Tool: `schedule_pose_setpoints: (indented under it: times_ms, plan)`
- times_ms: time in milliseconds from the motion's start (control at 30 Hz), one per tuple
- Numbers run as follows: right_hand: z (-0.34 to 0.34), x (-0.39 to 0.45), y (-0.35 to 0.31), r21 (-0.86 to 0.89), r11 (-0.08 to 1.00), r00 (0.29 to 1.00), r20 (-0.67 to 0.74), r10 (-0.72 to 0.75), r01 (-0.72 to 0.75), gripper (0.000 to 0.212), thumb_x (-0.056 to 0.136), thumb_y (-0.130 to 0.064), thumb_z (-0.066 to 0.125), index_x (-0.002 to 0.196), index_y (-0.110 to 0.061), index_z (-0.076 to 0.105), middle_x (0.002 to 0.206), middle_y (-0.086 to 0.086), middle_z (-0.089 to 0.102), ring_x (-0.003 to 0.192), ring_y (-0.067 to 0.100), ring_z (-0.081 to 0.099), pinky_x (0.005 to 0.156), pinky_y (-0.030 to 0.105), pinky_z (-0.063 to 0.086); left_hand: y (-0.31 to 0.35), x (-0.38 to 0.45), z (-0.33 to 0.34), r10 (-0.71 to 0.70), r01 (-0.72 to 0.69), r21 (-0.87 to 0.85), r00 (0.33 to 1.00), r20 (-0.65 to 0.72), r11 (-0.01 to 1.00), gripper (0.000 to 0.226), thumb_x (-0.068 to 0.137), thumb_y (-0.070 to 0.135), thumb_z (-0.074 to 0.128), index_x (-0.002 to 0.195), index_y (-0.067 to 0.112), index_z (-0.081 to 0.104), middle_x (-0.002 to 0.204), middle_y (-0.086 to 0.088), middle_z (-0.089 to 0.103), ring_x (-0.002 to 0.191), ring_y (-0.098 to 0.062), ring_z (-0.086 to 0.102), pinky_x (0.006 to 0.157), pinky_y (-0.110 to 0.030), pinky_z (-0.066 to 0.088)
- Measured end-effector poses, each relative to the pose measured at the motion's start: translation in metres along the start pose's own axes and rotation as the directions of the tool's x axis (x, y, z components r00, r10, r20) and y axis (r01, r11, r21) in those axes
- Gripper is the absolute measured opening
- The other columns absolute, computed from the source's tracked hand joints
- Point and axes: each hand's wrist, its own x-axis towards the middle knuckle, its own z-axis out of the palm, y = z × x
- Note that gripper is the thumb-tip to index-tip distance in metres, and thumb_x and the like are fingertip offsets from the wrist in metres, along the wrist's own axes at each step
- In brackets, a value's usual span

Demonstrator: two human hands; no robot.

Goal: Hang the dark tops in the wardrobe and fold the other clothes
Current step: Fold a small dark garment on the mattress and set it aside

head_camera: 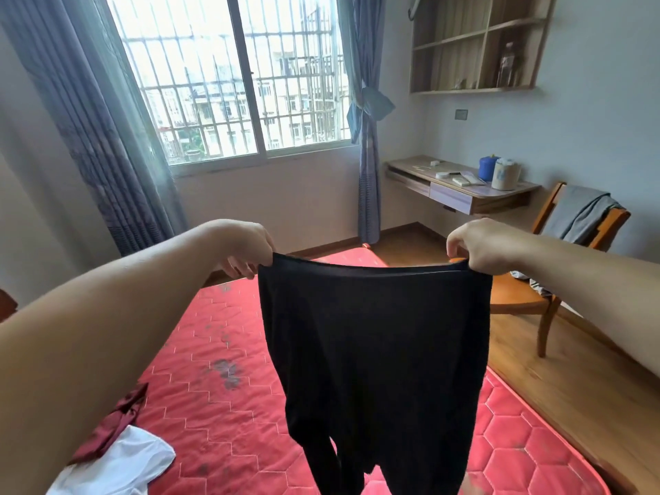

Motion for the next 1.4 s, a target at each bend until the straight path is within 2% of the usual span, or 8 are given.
schedule_pose_setpoints:
  times_ms: [100,200,400,567,800,933,1167,1400]
  plan:
    - [-0.002,0.001,0.007,-0.118,0.990,0.996,0.051,-0.071,0.076,0.039,0.080,0.005,0.056,0.088,-0.034,0.059,0.094,-0.006,0.049,0.080,0.015,0.054,0.060,0.028,0.048,0.000,-0.009,-0.002,-0.072,0.077,-0.033,0.989,0.130,0.996,0.027,0.095,0.013,0.038,0.103,0.003,0.061,0.073,-0.007,0.074,0.069,-0.024,0.075,0.054,-0.031,0.057]
    - [-0.011,0.006,0.018,-0.075,0.996,0.984,-0.167,-0.063,0.051,0.035,0.078,-0.002,0.054,0.087,-0.036,0.060,0.090,-0.008,0.051,0.081,0.016,0.054,0.065,0.031,0.046,-0.004,-0.005,-0.004,-0.020,-0.004,-0.251,0.995,-0.096,0.968,0.030,0.092,0.004,0.037,0.100,0.011,0.066,0.063,-0.005,0.072,0.059,-0.021,0.073,0.048,-0.028,0.055]
    - [-0.011,0.005,0.030,0.224,0.974,0.996,0.087,0.002,-0.022,0.033,0.084,-0.001,0.054,0.091,-0.029,0.070,0.097,-0.001,0.065,0.088,0.018,0.059,0.068,0.028,0.048,-0.025,0.003,0.013,0.011,-0.045,-0.138,0.971,-0.238,0.989,0.042,0.080,0.003,0.039,0.082,0.029,0.071,0.081,0.001,0.071,0.074,-0.016,0.065,0.057,-0.025,0.052]
    - [-0.012,0.006,0.015,0.406,0.896,0.947,0.317,0.049,-0.182,0.032,0.088,-0.001,0.043,0.094,-0.013,0.072,0.082,0.007,0.074,0.074,0.019,0.070,0.057,0.030,0.056,-0.019,-0.011,0.013,0.087,-0.045,-0.316,0.989,0.120,0.948,0.040,0.079,-0.004,0.039,0.089,0.009,0.076,0.090,-0.011,0.076,0.084,-0.033,0.073,0.072,-0.040,0.061]
    - [0.012,0.009,-0.003,0.627,0.665,0.836,0.549,-0.009,-0.405,0.026,0.096,-0.008,0.040,0.105,0.000,0.062,0.085,0.015,0.075,0.079,0.032,0.074,0.062,0.039,0.059,-0.025,0.001,0.030,0.204,0.069,-0.910,0.965,0.165,0.408,0.032,0.091,0.001,0.029,0.078,0.008,0.058,0.058,-0.004,0.065,0.047,-0.018,0.065,0.049,-0.025,0.054]
    - [0.019,0.011,-0.039,0.840,0.342,0.868,0.483,-0.116,-0.421,0.022,0.098,-0.009,0.034,0.091,-0.006,0.054,0.072,0.008,0.067,0.064,0.019,0.069,0.061,0.034,0.056,-0.007,0.010,0.035,0.228,-0.005,-0.981,0.973,0.040,0.193,0.037,0.090,-0.001,0.028,0.085,0.004,0.064,0.062,-0.003,0.067,0.055,-0.014,0.068,0.052,-0.024,0.055]
    - [0.002,0.004,-0.118,0.918,-0.255,0.952,0.278,-0.131,-0.304,0.024,0.100,-0.006,0.030,0.113,-0.014,0.049,0.089,0.012,0.055,0.063,0.022,0.066,0.057,0.038,0.060,0.033,0.009,0.041,0.196,-0.067,-0.969,0.980,-0.020,0.236,0.034,0.090,0.003,0.034,0.104,0.002,0.064,0.079,-0.010,0.065,0.065,-0.024,0.070,0.060,-0.036,0.058]
    - [-0.002,-0.006,-0.152,0.982,-0.115,0.983,0.139,-0.117,-0.153,0.027,0.089,-0.001,0.035,0.085,-0.011,0.059,0.084,0.015,0.060,0.066,0.031,0.070,0.055,0.037,0.059,0.049,-0.001,0.051,0.232,-0.143,-0.943,0.970,-0.073,0.302,0.039,0.085,0.003,0.037,0.108,-0.002,0.068,0.090,-0.014,0.062,0.073,-0.027,0.063,0.067,-0.042,0.060]
